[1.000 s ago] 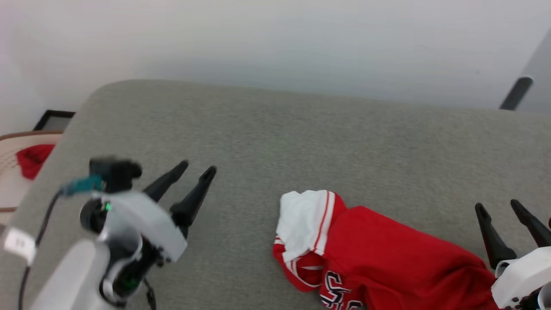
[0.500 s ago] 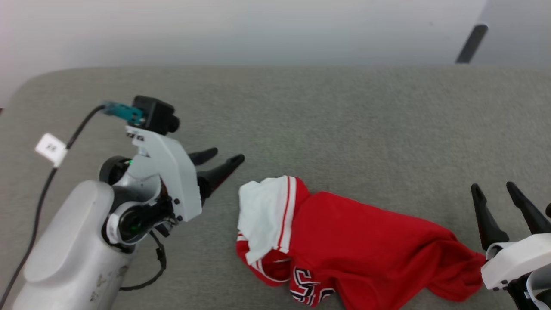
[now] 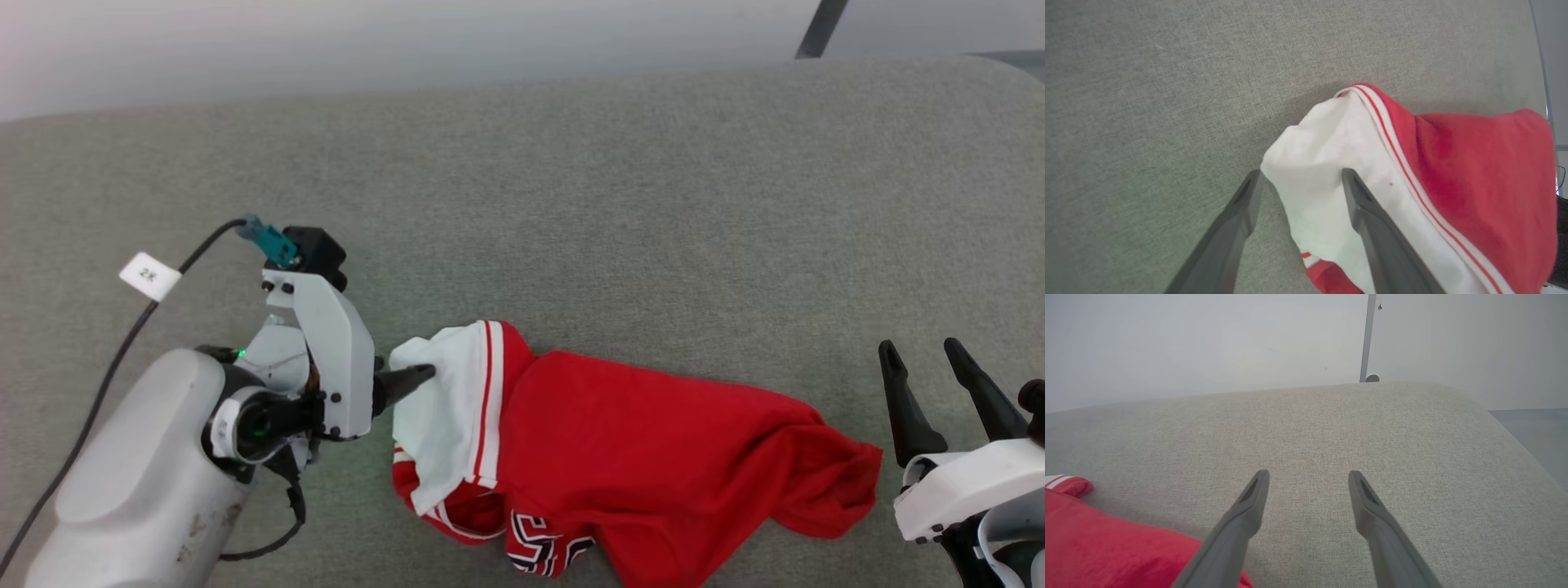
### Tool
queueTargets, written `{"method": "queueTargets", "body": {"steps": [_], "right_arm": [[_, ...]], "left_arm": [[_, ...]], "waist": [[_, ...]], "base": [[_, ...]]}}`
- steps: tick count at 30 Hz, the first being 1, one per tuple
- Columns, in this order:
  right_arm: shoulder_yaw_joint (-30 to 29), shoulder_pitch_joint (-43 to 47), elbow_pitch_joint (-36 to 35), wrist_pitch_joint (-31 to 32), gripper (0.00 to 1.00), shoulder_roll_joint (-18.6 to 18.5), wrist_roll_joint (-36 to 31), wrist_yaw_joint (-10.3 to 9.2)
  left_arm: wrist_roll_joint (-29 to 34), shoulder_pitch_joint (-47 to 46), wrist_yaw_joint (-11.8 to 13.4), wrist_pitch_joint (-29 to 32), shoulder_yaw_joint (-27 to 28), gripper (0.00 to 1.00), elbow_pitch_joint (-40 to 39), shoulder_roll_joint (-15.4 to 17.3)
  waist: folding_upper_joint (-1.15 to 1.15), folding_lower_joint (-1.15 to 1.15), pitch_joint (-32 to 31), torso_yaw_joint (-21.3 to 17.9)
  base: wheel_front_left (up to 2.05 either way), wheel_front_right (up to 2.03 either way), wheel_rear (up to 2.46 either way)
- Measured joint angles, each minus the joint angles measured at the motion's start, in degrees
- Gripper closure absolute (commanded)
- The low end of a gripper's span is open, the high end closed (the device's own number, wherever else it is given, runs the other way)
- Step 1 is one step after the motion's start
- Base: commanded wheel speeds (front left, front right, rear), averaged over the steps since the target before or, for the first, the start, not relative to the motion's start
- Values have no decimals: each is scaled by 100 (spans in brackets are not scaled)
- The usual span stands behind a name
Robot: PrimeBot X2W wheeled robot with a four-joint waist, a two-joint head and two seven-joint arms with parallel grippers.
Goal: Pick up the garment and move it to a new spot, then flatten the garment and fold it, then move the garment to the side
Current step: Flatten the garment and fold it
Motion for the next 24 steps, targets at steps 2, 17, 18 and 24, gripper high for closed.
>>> {"method": "queueTargets", "body": {"steps": [2, 17, 18, 24], "right_arm": [[10, -45, 49, -26, 0, -2, 31, 0], [67, -189, 155, -94, 0, -20, 57, 0], [65, -189, 166, -94, 0, -22, 57, 0], [52, -182, 210, -92, 0, -40, 57, 0]], "left_arm": [[42, -10, 26, 33, -53, 0, 91, 2], [-60, -181, -68, 67, -102, 100, 547, -176], [-58, -209, -69, 103, -115, 100, 536, -164], [-71, -398, -59, 235, -110, 100, 339, -153]], "waist": [[0, 0, 37, -34], [0, 0, 159, -100], [0, 0, 149, -95], [0, 0, 70, -63]], "base": [[0, 0, 0], [0, 0, 0], [0, 0, 0], [0, 0, 0]]}}
